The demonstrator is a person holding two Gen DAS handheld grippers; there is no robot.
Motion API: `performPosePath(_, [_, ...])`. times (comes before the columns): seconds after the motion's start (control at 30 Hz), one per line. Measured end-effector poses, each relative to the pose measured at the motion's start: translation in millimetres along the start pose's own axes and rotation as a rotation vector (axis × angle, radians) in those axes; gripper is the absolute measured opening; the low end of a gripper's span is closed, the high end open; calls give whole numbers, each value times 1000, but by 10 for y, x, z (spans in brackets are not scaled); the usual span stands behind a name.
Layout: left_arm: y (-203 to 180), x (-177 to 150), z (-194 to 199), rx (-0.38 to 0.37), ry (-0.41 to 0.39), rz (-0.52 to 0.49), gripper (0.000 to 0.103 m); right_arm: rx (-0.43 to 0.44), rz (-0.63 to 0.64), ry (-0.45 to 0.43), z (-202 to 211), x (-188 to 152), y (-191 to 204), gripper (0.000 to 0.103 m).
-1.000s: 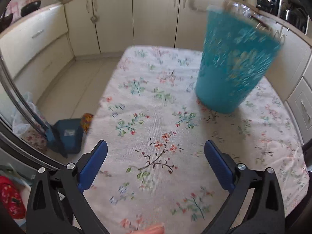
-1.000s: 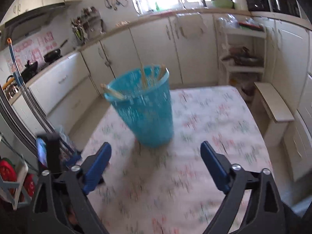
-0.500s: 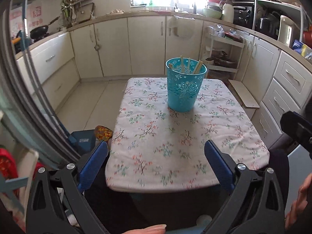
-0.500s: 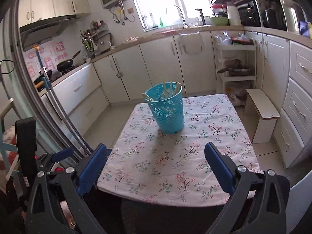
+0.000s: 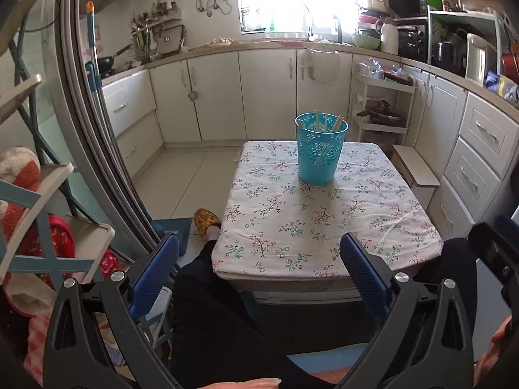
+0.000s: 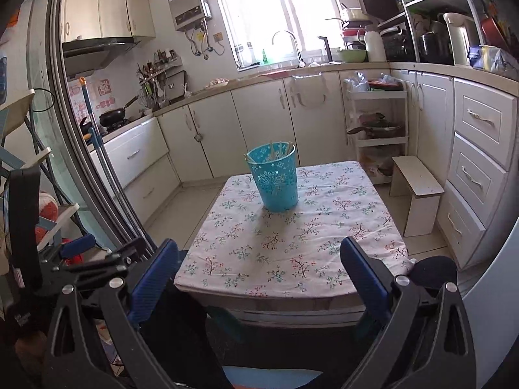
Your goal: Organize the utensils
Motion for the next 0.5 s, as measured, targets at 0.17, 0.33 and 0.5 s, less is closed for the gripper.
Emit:
performPosePath(0.17, [19,-3,88,10,-21,-5,96,-2,21,1,12,-13,55,96])
performPosePath(0.33, [54,-9,104,18,-36,6,96,-16,35,-2,45,-41,88,96])
performPosePath(0.5, [75,-3,129,14,-48,10,96,-23,53,-9,79,-40,131,96])
Point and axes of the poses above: each gripper's, at about its wrist camera, not at the fingertips, and z roughly against the way its jaws point, y to its left, x to its top, the point moved 9 cm from there along -z, roughly the way its jaws point, and after that the axes turned 4 degrees about z, right-handed, at the moved point
